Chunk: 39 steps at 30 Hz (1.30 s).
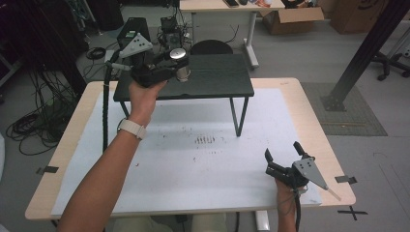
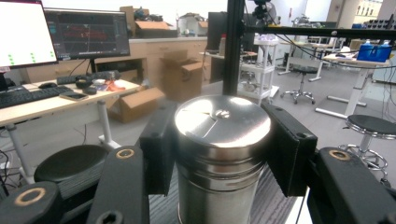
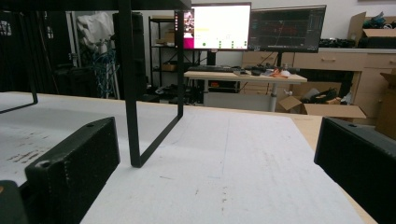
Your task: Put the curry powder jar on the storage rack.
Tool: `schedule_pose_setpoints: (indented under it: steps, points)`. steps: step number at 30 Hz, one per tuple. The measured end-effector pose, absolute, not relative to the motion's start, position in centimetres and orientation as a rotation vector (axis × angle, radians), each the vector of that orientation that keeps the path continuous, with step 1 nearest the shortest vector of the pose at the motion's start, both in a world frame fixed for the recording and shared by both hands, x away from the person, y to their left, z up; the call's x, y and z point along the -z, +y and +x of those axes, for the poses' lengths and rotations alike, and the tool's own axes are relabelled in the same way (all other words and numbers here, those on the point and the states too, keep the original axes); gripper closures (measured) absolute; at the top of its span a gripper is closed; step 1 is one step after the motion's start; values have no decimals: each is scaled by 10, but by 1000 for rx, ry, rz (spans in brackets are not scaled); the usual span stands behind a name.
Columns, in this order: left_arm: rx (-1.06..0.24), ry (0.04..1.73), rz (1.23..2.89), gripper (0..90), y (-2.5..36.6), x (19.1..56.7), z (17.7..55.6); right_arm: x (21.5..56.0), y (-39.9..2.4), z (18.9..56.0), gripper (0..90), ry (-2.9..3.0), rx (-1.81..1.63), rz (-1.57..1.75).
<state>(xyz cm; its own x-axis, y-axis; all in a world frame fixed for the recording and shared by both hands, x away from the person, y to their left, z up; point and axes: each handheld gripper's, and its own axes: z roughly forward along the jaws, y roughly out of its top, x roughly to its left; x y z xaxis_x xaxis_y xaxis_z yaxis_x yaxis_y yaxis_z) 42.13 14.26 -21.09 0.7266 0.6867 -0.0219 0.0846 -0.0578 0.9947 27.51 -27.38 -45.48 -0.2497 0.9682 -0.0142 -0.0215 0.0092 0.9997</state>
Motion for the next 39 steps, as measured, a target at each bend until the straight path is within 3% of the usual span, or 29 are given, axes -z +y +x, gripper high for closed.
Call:
schedule_pose_setpoints:
  steps: [39]
  points:
    - [-588, 772, 1752, 492, 107, 228, 463, 455, -274, 275, 0, 1380, -1403, 1052]
